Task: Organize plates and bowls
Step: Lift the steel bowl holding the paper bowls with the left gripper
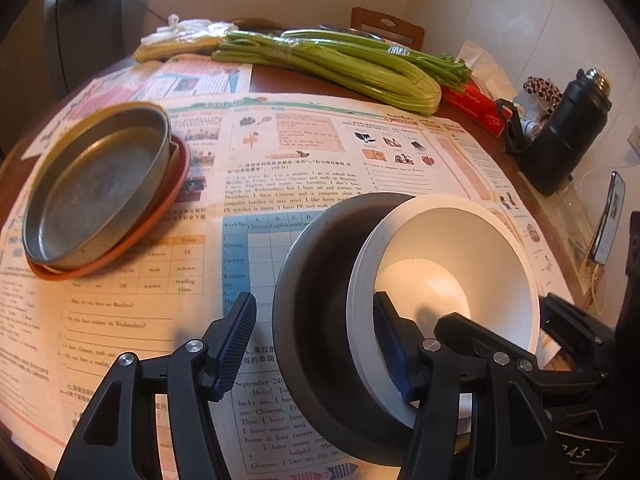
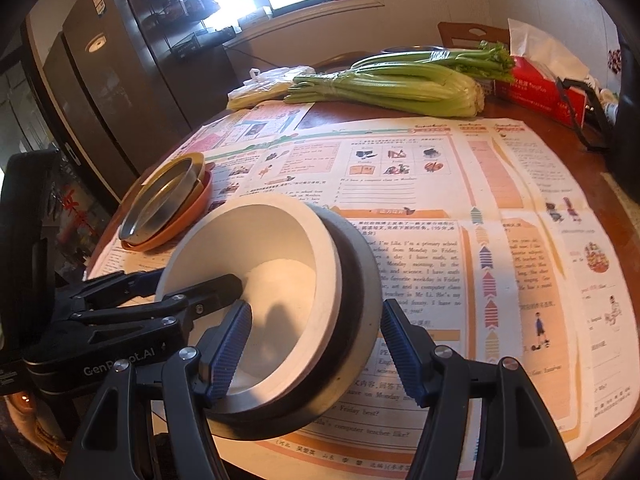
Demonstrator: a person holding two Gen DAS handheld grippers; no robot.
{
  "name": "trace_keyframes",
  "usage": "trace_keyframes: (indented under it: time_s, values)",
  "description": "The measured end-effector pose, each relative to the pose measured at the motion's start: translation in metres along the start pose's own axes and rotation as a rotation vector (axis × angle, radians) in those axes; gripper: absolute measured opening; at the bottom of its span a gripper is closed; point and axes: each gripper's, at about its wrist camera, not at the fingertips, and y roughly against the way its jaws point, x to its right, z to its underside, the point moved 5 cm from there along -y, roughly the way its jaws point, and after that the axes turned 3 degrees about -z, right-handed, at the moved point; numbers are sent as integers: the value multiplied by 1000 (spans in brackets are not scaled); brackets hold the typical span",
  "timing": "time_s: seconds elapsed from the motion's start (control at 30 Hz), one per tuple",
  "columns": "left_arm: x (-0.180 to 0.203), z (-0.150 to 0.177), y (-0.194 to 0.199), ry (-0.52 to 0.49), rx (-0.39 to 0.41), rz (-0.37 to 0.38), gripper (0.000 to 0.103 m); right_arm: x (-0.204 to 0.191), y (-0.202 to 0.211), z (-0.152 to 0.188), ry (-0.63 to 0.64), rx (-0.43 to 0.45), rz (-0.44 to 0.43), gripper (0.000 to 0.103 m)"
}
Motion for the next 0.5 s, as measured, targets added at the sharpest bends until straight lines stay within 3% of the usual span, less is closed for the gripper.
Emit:
trace_keyframes:
  time_s: [0.07, 0.17, 0.5]
  values:
    - [0, 1, 0, 2, -2, 8, 60, -2, 0, 0, -5, -2, -24, 65]
    - [2, 1, 0, 3, -8, 49, 47, -4, 1, 0, 3, 4, -25, 61]
    - [-8, -5, 12, 19, 16, 49, 45, -17, 3, -8, 19, 20, -37, 61]
